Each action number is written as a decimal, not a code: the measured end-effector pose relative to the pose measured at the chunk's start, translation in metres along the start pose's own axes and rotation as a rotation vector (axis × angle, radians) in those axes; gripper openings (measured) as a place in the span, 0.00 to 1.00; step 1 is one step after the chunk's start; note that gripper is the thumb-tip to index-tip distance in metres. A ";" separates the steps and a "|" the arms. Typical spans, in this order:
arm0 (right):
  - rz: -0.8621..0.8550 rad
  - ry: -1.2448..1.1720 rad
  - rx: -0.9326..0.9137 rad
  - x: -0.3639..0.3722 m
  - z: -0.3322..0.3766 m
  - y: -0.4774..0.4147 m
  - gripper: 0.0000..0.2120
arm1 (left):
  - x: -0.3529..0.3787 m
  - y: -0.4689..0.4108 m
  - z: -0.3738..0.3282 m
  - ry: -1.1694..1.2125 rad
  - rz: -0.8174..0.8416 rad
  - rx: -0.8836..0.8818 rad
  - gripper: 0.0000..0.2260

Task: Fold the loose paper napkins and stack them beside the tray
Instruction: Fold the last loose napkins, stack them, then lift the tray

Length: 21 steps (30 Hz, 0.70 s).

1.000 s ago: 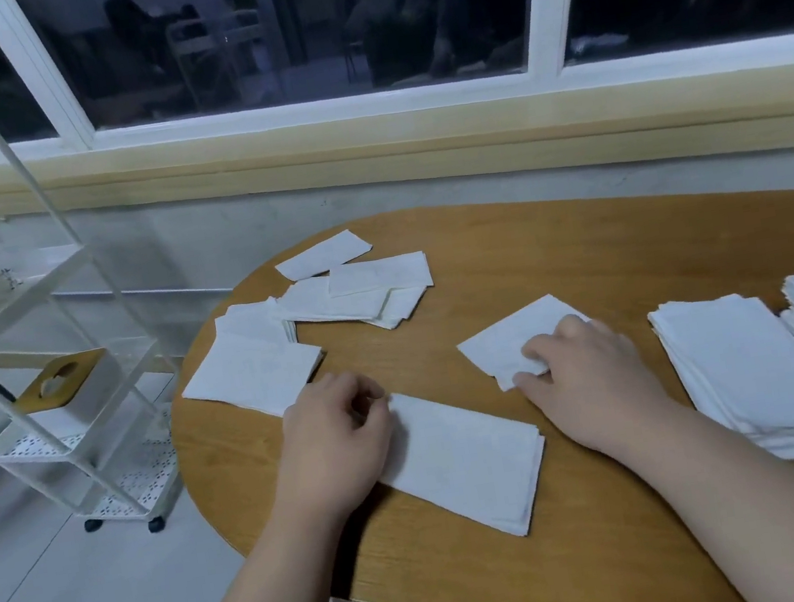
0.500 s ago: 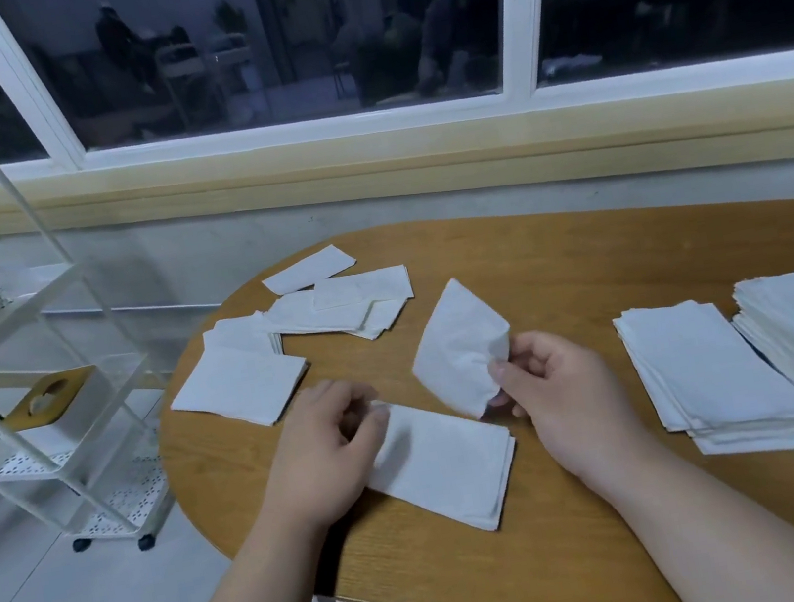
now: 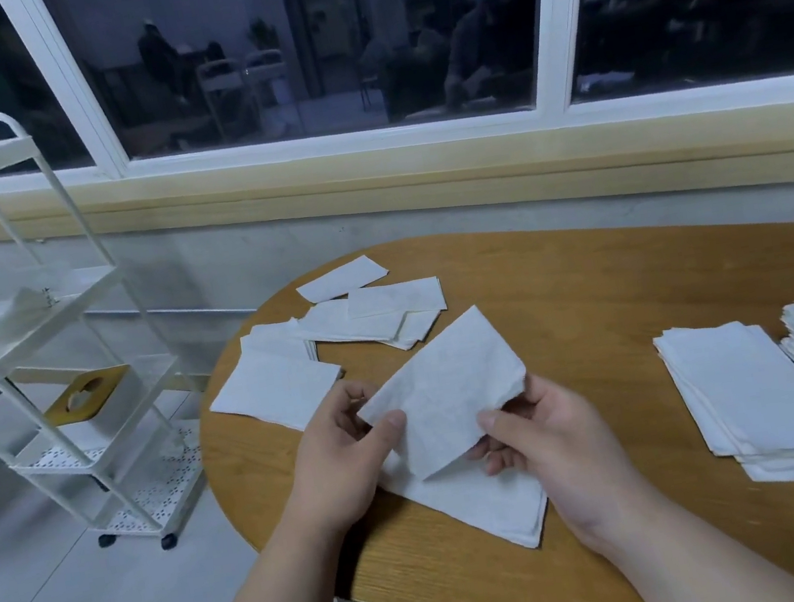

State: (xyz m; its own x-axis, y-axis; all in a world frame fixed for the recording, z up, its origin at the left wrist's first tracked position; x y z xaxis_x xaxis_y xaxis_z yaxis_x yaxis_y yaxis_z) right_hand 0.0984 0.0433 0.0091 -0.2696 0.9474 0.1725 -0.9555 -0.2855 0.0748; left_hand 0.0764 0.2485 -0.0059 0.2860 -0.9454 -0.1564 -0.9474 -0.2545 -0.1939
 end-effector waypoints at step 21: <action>-0.144 0.653 -0.021 -0.028 0.000 -0.011 0.11 | -0.002 -0.001 0.005 -0.050 0.305 0.047 0.09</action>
State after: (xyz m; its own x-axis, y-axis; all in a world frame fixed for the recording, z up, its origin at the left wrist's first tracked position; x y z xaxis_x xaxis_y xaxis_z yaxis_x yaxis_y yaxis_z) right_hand 0.1160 0.0197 0.0031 -0.1498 0.8710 -0.4679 -0.9878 -0.1526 0.0322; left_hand 0.0770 0.2519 -0.0103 -0.0032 -0.9653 -0.2613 -0.9833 0.0505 -0.1747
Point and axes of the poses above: each hand's wrist, its own y-axis away from the middle knuckle, its own x-axis out of the palm, z = x × y, the point moved 1 cm from there along -y, towards the middle knuckle, and after that the axes turned 3 degrees about x, right-handed, at the moved point
